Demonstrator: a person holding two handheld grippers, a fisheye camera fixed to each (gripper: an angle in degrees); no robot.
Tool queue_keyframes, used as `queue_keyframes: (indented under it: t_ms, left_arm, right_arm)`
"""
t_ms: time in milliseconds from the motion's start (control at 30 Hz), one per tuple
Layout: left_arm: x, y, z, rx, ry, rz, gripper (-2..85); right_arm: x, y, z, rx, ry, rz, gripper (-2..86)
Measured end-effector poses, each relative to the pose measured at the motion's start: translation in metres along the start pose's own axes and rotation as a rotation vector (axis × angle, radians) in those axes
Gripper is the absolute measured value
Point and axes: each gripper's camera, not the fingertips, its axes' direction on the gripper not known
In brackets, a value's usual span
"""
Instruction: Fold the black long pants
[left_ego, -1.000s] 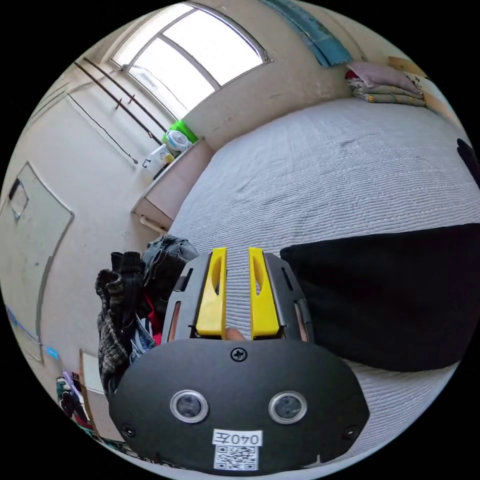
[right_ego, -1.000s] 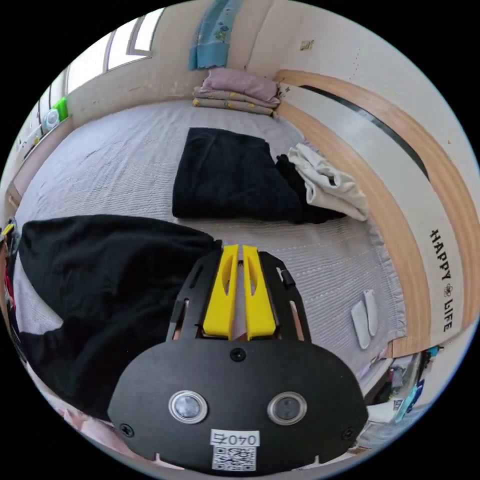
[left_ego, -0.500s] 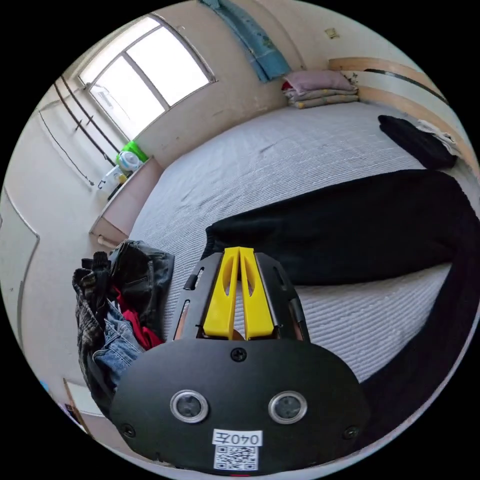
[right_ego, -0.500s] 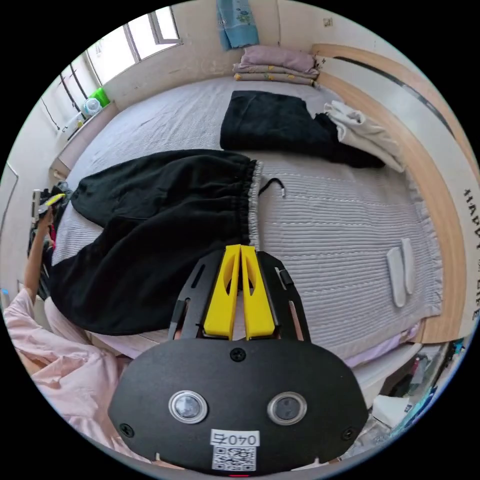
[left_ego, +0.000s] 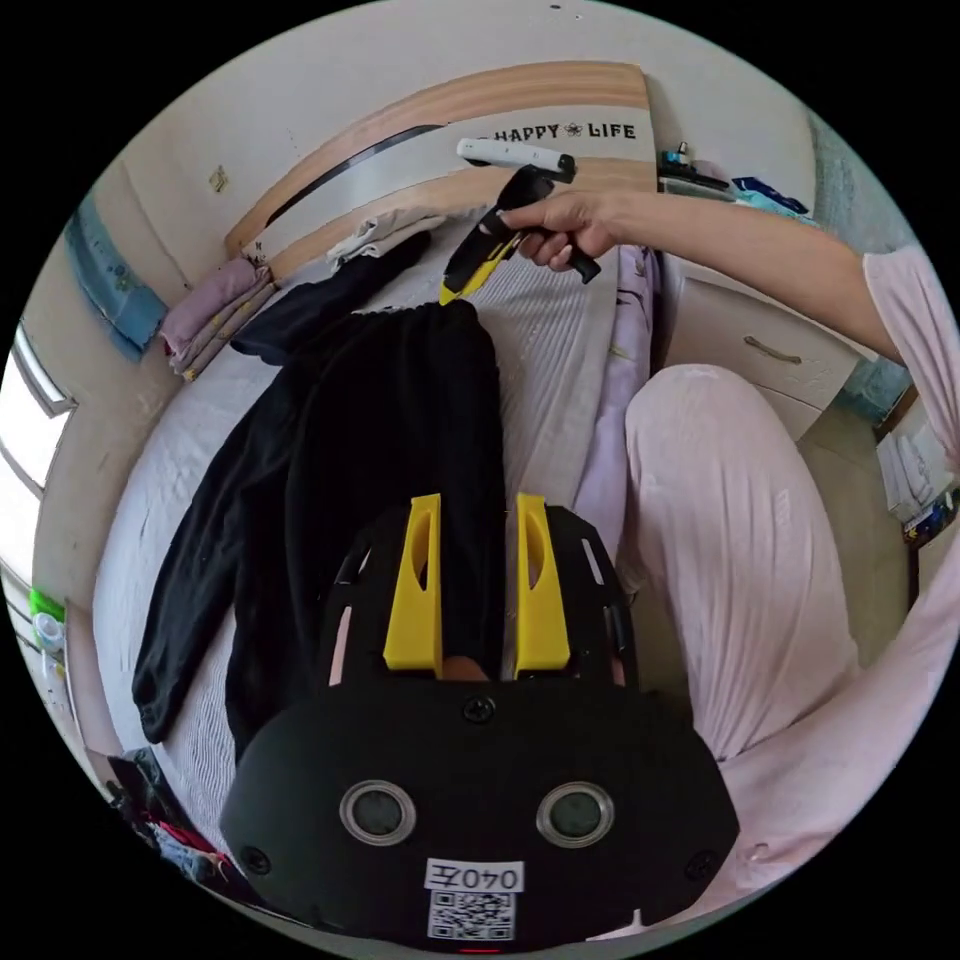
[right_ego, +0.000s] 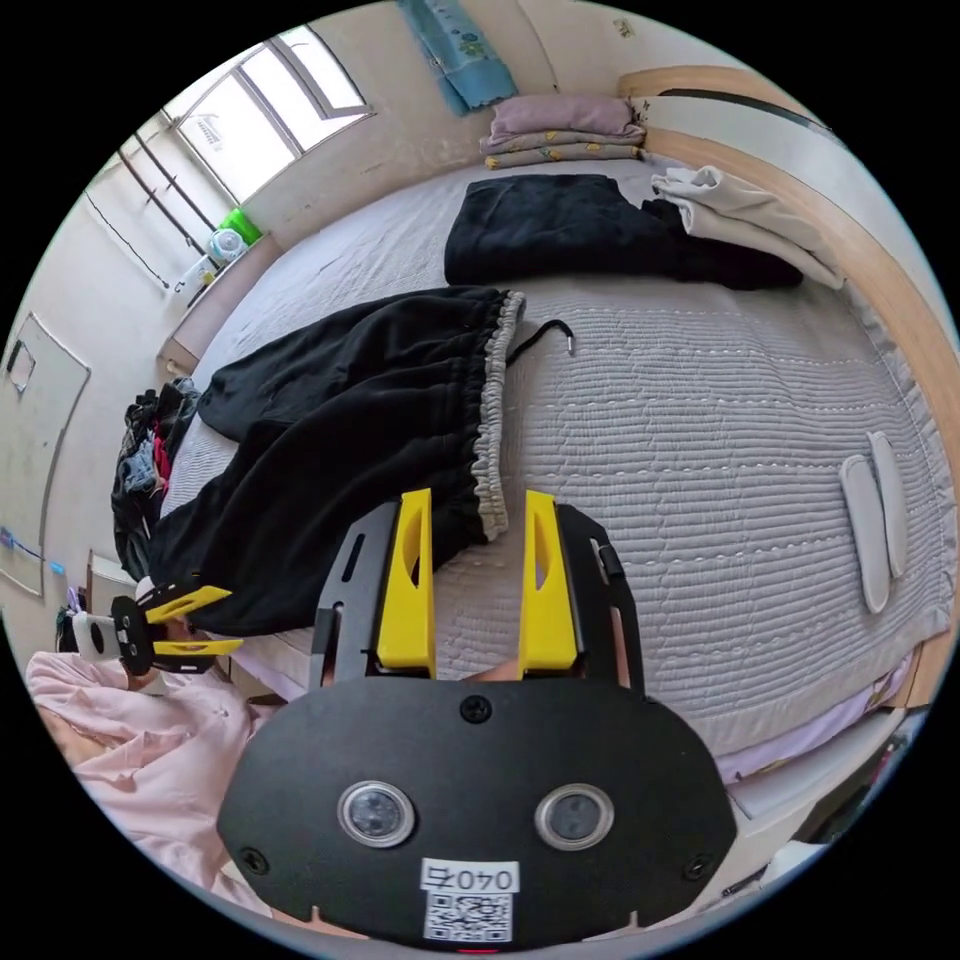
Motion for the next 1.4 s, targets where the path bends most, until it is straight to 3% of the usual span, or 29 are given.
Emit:
queue_keyframes:
  t_ms: [100,267,500,633,700,800,900,967,1100,1200,1300,1400]
  left_arm:
    - [0.018,-0.005,0.04,-0.086,-0.06,0.034,4.9]
    - [0.012,0.011,0.054,-0.067,-0.023,0.037,1.0]
    - [0.019,0.027,0.035,0.067,0.08,0.038,-0.9]
    - [0.029,0.033,0.085,-0.078,0.127,0.005,-1.2]
    - [0.028,0.046,0.08,-0.01,0.14,-0.054,-1.2]
    - [0.017,0.078,0.039,0.145,0.147,-0.155,-1.3]
    - [-0.002,0.123,0.012,0.152,0.032,-0.251,-1.0]
    - [-0.019,0.151,0.01,0.084,-0.082,-0.327,-0.9]
    - [-0.064,0.226,0.004,-0.06,-0.263,-0.554,-0.9]
    - [-0.092,0.289,-0.01,-0.096,-0.245,-0.703,-0.9]
    - [-0.117,0.352,-0.02,-0.288,-0.39,-0.829,-0.9]
    - [-0.123,0.391,-0.064,-0.215,-0.462,-0.901,-0.9]
  right_arm:
    - [0.004,-0.004,0.013,-0.047,-0.039,-0.021,10.0]
    - [0.004,-0.005,0.007,-0.031,-0.059,-0.046,5.7]
    - [0.001,-0.003,-0.053,-0.033,-0.02,-0.032,2.5]
    - [0.02,0.006,-0.05,-0.109,-0.105,0.035,4.2]
    - [0.014,0.01,-0.033,-0.193,-0.03,0.069,7.6]
    - [-0.019,0.013,-0.079,-0.055,0.106,0.068,8.3]
    - [-0.08,0.009,-0.114,0.107,0.323,-0.013,4.1]
    - [-0.114,-0.005,-0.112,0.125,0.359,-0.075,0.4]
    - [-0.149,-0.037,-0.055,-0.03,0.401,-0.117,-0.8]
    - [-0.134,-0.04,-0.023,-0.122,0.416,-0.055,-0.9]
    - [-0.12,-0.043,-0.037,-0.117,0.339,0.054,-1.0]
    - [-0.163,-0.04,-0.085,0.024,0.374,0.053,-1.0]
